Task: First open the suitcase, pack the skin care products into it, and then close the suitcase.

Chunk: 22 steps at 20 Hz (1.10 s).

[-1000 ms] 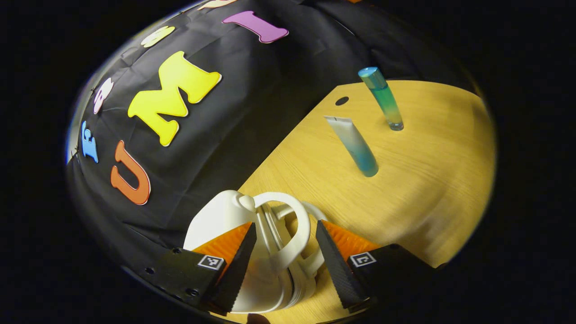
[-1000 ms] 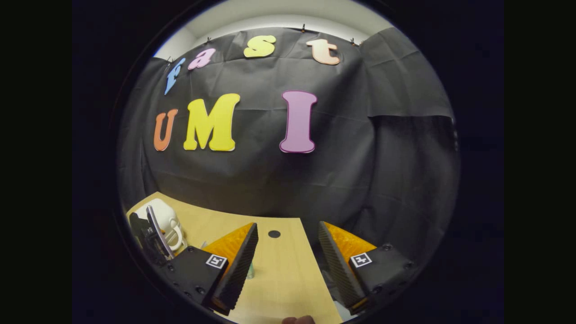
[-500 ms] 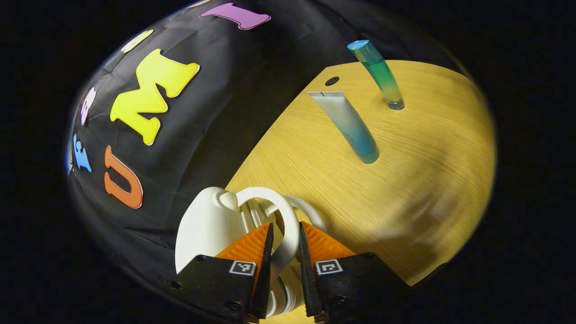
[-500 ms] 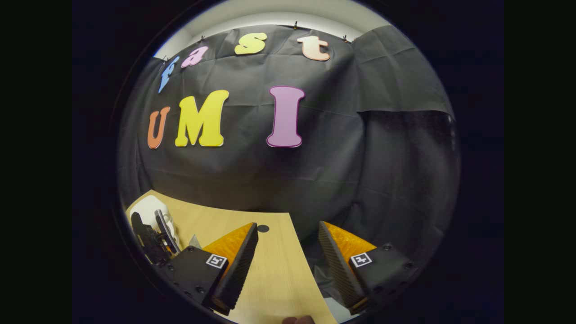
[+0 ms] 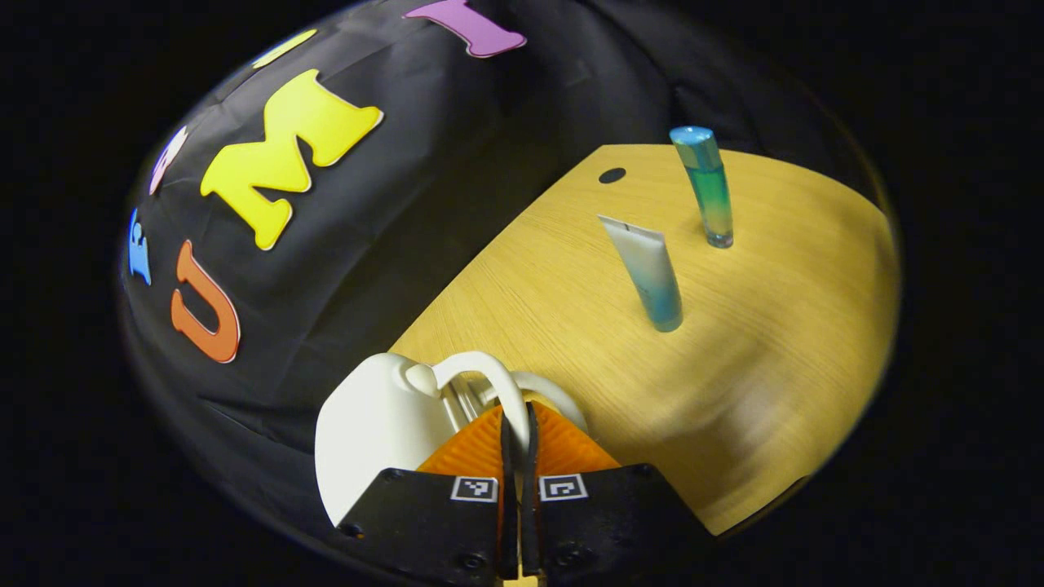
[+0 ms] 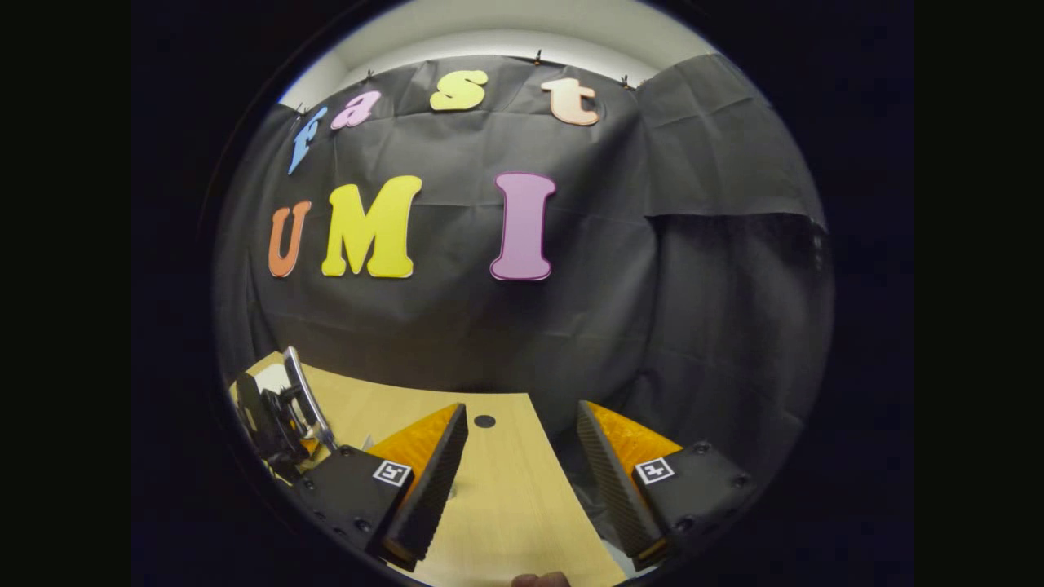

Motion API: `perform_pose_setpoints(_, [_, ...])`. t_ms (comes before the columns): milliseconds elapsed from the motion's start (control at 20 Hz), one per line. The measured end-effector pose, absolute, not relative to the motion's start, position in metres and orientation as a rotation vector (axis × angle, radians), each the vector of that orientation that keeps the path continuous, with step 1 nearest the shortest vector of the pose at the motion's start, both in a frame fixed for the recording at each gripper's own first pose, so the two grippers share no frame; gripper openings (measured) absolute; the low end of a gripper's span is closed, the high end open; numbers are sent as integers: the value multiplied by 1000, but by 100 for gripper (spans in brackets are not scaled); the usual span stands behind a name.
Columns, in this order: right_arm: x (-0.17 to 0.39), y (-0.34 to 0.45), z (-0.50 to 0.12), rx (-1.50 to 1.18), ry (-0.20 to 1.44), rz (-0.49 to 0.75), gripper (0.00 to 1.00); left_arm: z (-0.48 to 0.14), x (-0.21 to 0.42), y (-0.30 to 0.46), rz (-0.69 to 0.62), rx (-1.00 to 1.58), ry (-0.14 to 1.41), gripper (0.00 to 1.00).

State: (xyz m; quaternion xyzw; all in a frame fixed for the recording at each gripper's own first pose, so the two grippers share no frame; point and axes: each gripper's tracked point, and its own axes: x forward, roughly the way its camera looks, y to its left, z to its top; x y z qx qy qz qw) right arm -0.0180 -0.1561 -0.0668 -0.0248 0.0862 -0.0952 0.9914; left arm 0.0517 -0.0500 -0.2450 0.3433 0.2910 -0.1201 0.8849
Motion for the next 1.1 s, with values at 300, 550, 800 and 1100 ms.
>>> perform_pose_setpoints(300, [-17, -126, -54, -66, 154, -165, 80, -157, 54, -23, -209, 531, 448, 3])
perform_pose_setpoints(550, [-8, -76, -43, -69, 142, -93, 81, -76, 64, 60, -135, 385, 310, 3])
perform_pose_setpoints(800, [-3, -30, -33, -74, 125, -32, 81, -48, 62, 159, -21, 300, 239, 3])
perform_pose_setpoints(1100, [-2, 8, -26, -123, 131, -3, 81, -61, 65, 286, 155, 213, 235, 3])
